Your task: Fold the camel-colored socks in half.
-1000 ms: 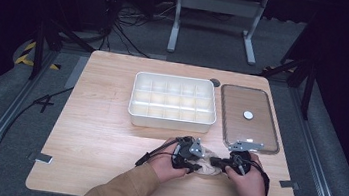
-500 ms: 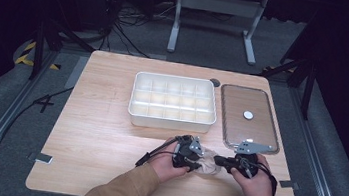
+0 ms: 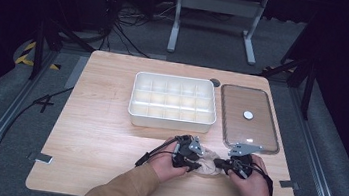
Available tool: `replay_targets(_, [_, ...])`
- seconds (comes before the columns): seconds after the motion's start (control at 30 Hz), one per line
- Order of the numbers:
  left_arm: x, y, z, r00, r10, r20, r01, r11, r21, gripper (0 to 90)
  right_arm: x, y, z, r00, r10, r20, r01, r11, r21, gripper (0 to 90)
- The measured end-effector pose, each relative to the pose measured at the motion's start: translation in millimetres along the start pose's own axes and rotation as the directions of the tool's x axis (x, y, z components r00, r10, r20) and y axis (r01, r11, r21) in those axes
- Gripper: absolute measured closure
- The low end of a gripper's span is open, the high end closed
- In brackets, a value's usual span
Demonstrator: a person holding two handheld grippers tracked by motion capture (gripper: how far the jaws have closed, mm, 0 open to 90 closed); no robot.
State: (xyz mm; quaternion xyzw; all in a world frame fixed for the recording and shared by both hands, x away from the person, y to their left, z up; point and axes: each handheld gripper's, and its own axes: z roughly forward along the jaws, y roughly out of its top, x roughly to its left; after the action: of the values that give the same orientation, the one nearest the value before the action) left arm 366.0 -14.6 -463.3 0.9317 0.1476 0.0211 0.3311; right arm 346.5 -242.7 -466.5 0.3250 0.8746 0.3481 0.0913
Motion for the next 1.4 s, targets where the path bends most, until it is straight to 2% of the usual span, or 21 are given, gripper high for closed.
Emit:
replay_targets(0.03, [-0.2,0.1,-0.2,1.0000,0.001,0.000,-0.001,1.0000,-0.002,69.2,-1.0,-1.1,-0.2,0.9999,0.011,-0.008,-0.011,1.000,-0.006,89.4])
replay_targets(0.23, [-2.0,0.1,-0.9,1.0000,0.001,-0.006,-0.001,1.0000,0.002,67.4,-0.2,0.3,0.3,0.9999,0.001,-0.015,-0.002,1.000,-0.008,88.9])
replay_targets(0.4, [-1.5,-0.8,-0.6,0.9999,-0.016,-0.004,0.016,0.9999,-0.005,67.9,-1.0,2.6,-6.1,0.9991,0.031,-0.030,-0.033,0.998,-0.054,81.9])
replay_targets(0.47, [-1.3,-0.6,-0.5,0.9999,-0.015,-0.004,0.015,0.9999,-0.003,68.1,0.8,5.4,-13.0,0.9983,0.038,-0.044,-0.042,0.995,-0.089,84.2])
replay_targets(0.5, [-1.3,-0.4,-0.6,0.9999,-0.015,-0.005,0.015,0.9999,-0.001,68.1,2.6,6.8,-14.4,0.9984,0.026,-0.050,-0.031,0.995,-0.099,85.7])
replay_targets(0.6, [-0.8,0.1,-0.7,1.0000,-0.008,-0.004,0.008,1.0000,0.003,68.1,6.8,8.7,-12.8,0.9975,0.004,-0.071,-0.010,0.996,-0.089,86.3])
replay_targets(0.7, [-1.3,-0.1,-1.6,0.9999,-0.014,-0.004,0.014,0.9999,0.002,67.9,7.7,5.9,0.5,0.9981,-0.023,-0.058,0.022,0.999,-0.025,87.3])
replay_targets(0.73, [-1.6,-0.1,-2.8,0.9999,-0.014,-0.002,0.014,0.9999,0.003,67.4,7.1,4.7,4.2,0.9979,-0.019,-0.062,0.018,1.000,-0.017,87.6])
replay_targets(0.8, [-1.5,-0.1,-4.8,0.9999,-0.016,0.000,0.016,0.9999,-0.001,60.3,5.5,4.9,5.7,0.9976,-0.019,-0.066,0.018,1.000,-0.023,88.0])
replay_targets(0.97, [2.6,-6.7,-29.5,0.9992,-0.034,-0.019,0.033,0.9992,-0.021,58.9,4.7,6.1,6.7,0.9974,-0.013,-0.071,0.012,1.000,-0.012,89.1])
replay_targets(1.07, [6.5,-12.6,-37.9,0.9980,-0.053,-0.034,0.052,0.9984,-0.022,58.3,3.9,7.2,7.1,0.9973,-0.012,-0.073,0.012,1.000,-0.008,89.4])
replay_targets(1.2, [6.9,-17.1,-42.3,0.9969,-0.068,-0.040,0.067,0.9976,-0.019,56.8,3.9,9.4,8.6,0.9975,-0.024,-0.066,0.024,1.000,-0.005,89.5])
replay_targets(1.3, [5.6,-20.7,-40.2,0.9952,-0.098,-0.007,0.098,0.9952,-0.007,53.8,3.9,9.9,9.4,0.9972,-0.021,-0.072,0.021,1.000,-0.004,89.6])
replay_targets(1.4, [2.6,-21.3,-34.3,0.9960,-0.088,-0.015,0.088,0.9960,0.015,52.6,4.3,10.1,9.4,0.9973,-0.022,-0.070,0.022,1.000,-0.002,89.6])
